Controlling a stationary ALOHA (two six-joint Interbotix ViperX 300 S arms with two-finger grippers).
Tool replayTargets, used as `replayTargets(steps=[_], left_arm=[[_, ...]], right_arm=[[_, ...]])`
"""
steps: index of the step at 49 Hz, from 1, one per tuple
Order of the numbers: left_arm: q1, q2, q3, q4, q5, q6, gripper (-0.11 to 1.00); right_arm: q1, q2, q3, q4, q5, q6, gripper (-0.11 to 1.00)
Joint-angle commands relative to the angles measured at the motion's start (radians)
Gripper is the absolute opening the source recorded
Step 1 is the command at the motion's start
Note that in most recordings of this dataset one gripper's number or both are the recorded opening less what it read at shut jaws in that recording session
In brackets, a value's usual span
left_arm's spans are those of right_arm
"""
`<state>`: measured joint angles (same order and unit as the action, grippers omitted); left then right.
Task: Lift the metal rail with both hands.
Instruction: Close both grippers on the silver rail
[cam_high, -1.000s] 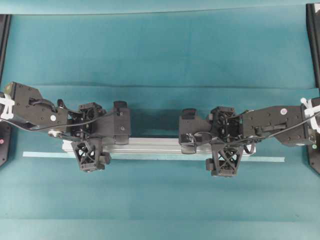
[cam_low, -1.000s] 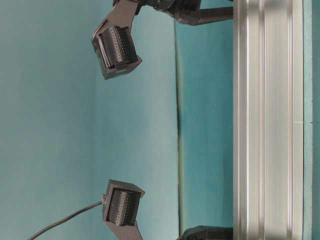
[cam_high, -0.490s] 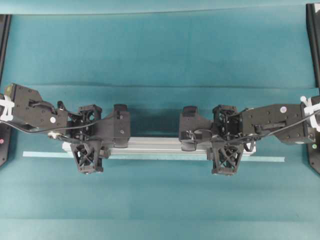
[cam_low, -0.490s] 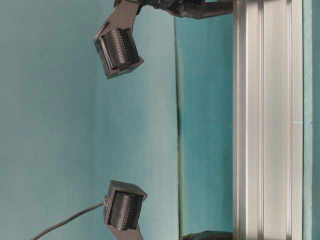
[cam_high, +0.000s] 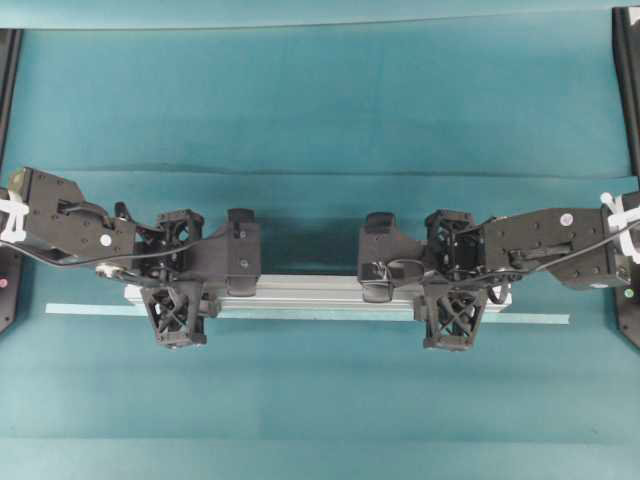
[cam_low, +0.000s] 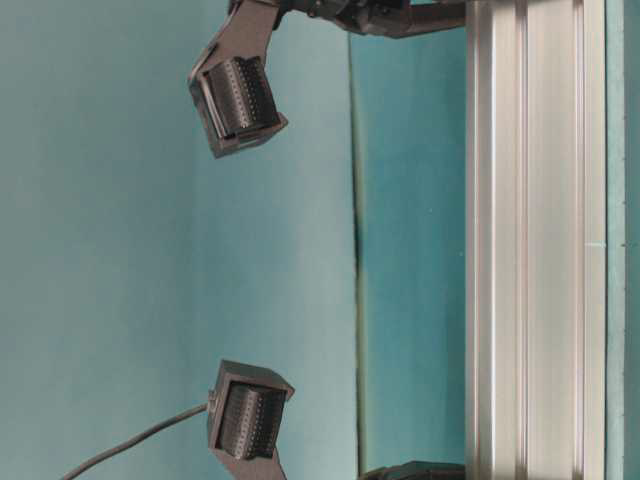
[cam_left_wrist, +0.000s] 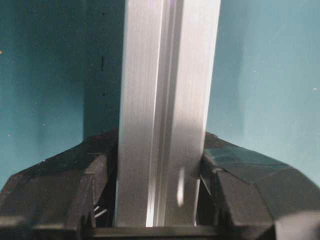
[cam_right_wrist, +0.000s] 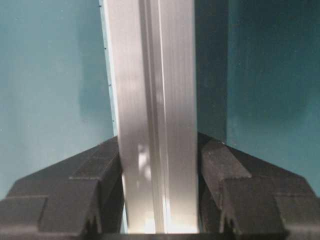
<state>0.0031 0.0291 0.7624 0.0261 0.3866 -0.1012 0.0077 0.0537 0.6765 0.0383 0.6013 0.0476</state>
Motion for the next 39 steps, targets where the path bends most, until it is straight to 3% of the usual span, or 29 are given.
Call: replayTargets(steps=[1, 39], left_arm=[[0.008, -0.020, -0.017, 0.002, -0.002, -0.008, 0.37], [0.026, -0.273, -0.156, 0.002, 0.357, -0.003, 0.37]], right_arm=[[0.005, 0.000, -0.015, 0.000, 0.021, 0.011, 0.38], [-0.041, -0.169, -0.212, 0.002, 0.407, 0.012, 0.38]])
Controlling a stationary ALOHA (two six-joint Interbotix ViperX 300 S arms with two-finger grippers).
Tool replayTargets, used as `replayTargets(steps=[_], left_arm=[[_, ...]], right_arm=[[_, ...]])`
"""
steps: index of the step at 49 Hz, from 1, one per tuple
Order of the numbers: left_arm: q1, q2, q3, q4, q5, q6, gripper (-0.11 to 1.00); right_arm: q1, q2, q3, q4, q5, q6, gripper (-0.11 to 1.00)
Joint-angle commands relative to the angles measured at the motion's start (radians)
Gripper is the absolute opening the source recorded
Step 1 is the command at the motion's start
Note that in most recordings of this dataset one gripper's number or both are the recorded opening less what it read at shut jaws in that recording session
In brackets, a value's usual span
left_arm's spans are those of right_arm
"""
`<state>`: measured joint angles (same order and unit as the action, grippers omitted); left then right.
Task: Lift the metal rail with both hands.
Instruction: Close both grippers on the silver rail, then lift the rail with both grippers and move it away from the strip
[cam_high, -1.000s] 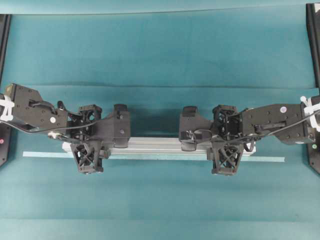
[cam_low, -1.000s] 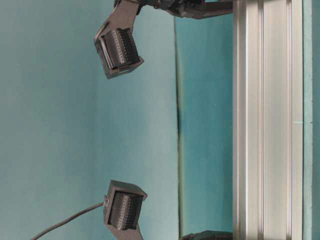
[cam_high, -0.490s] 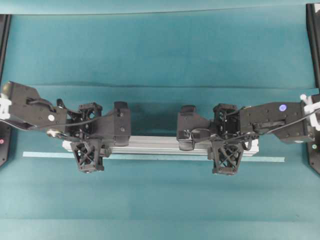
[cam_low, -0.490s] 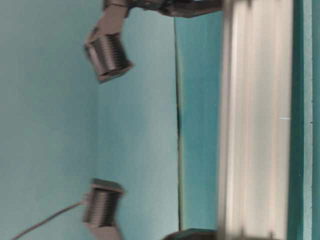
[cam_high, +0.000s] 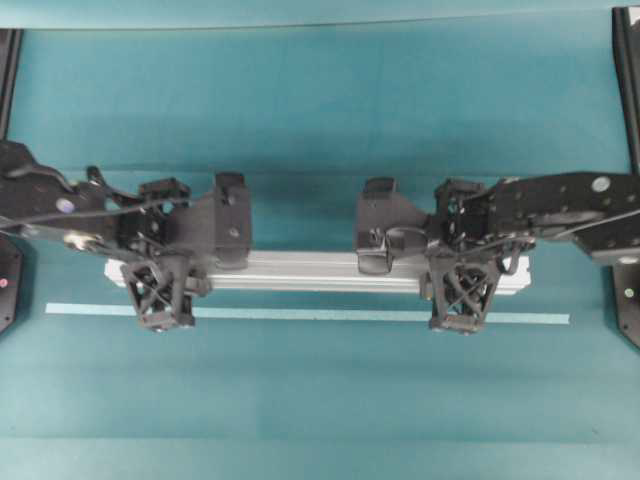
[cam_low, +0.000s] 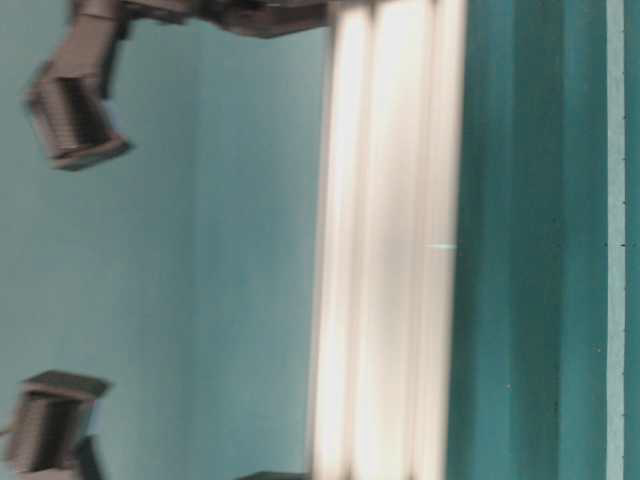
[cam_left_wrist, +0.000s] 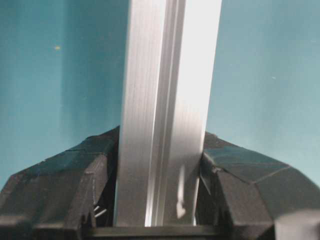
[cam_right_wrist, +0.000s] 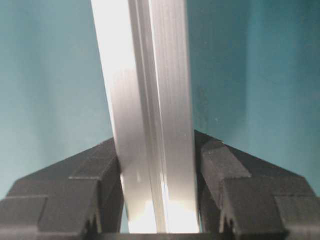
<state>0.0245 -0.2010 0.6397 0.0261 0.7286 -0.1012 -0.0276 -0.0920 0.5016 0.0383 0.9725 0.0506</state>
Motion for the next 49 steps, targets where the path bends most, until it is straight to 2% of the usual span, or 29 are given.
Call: replayTargets(steps=[1, 24, 49], left_arm=[[0.005, -0.049, -0.037, 0.002, 0.021, -0.003, 0.37], [0.014, -0.101, -0.175, 0.002, 0.232, 0.003, 0.37], [0.037, -0.156, -0.316, 0.002, 0.367, 0.003, 0.37]], right_arm=[[-0.008, -0.026, -0.043, 0.000, 0.044, 0.009, 0.38], [-0.018, -0.041, -0.245, 0.002, 0.285, 0.008, 0.38], [-0.018, -0.041, -0.456, 0.000, 0.494, 0.009, 0.38]])
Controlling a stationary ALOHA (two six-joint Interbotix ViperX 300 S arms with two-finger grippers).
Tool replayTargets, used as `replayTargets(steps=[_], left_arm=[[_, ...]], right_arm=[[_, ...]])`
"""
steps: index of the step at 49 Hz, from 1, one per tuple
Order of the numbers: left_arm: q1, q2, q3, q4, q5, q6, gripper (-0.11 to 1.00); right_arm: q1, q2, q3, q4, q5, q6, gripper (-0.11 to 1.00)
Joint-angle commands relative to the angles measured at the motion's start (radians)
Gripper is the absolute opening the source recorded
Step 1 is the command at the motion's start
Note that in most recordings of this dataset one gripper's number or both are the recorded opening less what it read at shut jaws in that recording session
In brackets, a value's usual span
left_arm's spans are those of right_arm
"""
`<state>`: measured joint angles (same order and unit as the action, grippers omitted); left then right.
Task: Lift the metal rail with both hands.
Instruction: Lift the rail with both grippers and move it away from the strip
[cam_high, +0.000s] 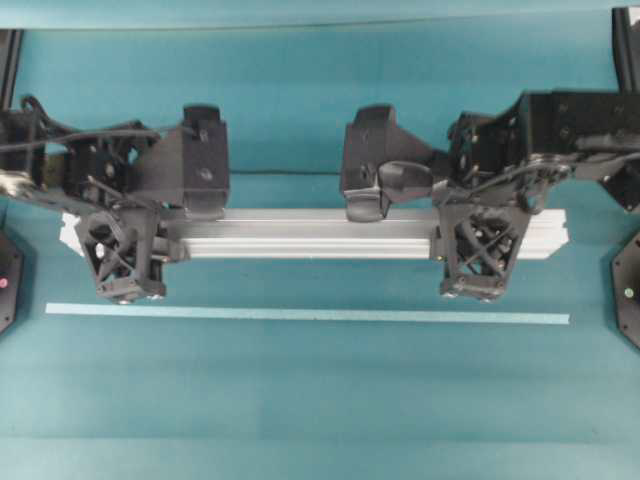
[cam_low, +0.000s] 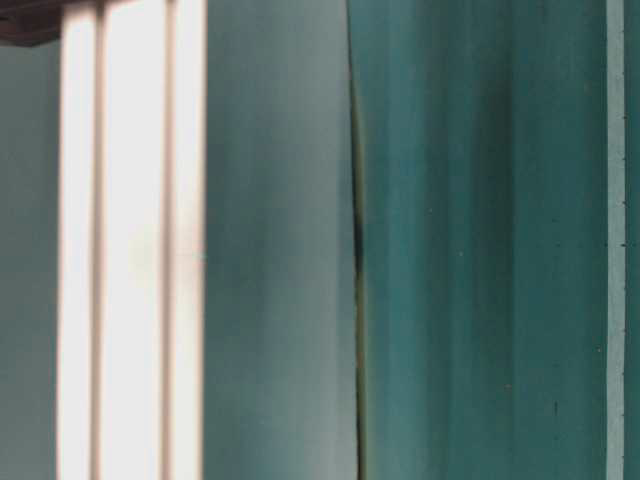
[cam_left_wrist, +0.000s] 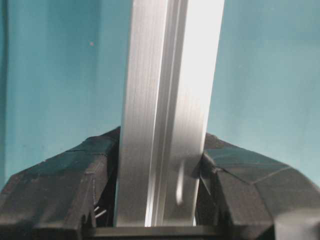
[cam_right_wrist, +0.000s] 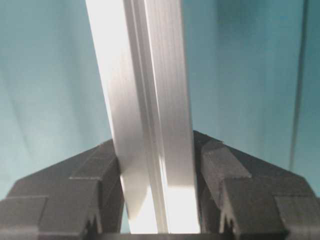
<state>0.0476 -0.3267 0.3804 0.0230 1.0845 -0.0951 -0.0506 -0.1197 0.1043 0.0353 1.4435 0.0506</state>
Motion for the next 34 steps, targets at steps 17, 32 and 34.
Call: replayTargets(steps=[17, 32, 34], left_arm=[[0.014, -0.029, -0.195, 0.005, 0.137, 0.006, 0.37], [0.014, -0.028, -0.330, 0.005, 0.225, 0.008, 0.37], [0.014, -0.025, -0.350, 0.005, 0.241, 0.008, 0.37]], right_arm=[[0.005, -0.014, -0.201, 0.003, 0.115, 0.011, 0.38], [0.006, -0.006, -0.278, 0.003, 0.156, 0.011, 0.38], [0.008, -0.005, -0.287, 0.003, 0.158, 0.011, 0.38]])
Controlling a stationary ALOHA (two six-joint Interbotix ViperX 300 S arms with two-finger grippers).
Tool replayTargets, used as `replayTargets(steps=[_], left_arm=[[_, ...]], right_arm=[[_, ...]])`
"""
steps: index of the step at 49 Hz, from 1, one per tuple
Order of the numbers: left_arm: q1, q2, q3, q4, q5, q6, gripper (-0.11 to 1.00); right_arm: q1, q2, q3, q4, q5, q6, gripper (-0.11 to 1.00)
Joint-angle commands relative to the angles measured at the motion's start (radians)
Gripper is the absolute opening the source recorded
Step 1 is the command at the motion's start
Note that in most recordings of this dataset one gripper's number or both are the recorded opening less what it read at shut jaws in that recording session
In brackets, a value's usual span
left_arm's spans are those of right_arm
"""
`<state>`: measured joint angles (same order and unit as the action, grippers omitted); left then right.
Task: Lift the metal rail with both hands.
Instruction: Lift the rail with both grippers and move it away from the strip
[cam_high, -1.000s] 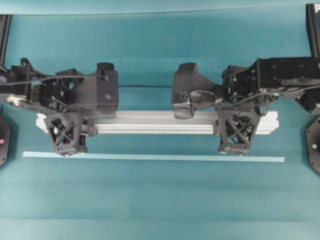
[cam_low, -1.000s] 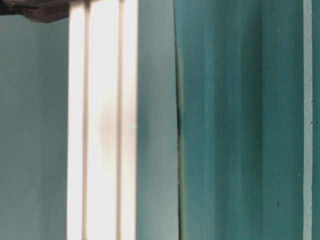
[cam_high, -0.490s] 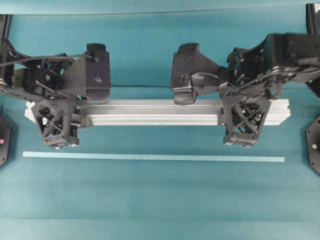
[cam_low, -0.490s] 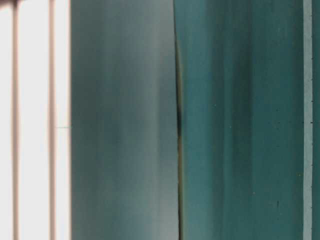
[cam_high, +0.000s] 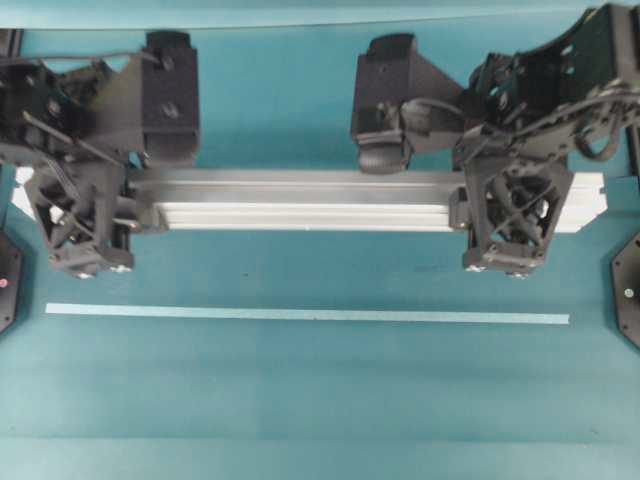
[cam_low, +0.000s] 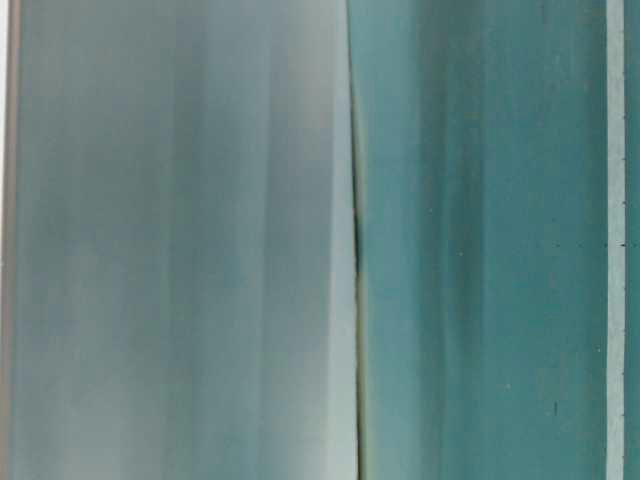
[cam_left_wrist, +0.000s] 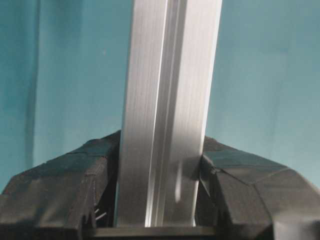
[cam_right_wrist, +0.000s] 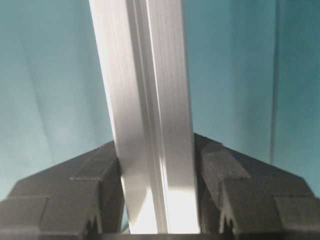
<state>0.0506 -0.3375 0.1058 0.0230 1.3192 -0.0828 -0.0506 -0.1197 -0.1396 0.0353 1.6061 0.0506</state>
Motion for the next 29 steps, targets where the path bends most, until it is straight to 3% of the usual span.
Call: replayTargets(steps=[1, 17, 29], left_arm=[[0.011, -0.014, -0.086, 0.005, 0.012, -0.006, 0.37], [0.011, 0.020, -0.184, 0.005, 0.052, -0.005, 0.37], [0.011, 0.025, -0.210, 0.005, 0.080, -0.005, 0.37]], right_arm=[[0.008, -0.005, -0.049, 0.002, -0.005, 0.011, 0.38], [0.012, 0.005, -0.169, -0.005, 0.018, 0.012, 0.38], [0.018, 0.014, -0.198, -0.005, 0.018, 0.012, 0.38]])
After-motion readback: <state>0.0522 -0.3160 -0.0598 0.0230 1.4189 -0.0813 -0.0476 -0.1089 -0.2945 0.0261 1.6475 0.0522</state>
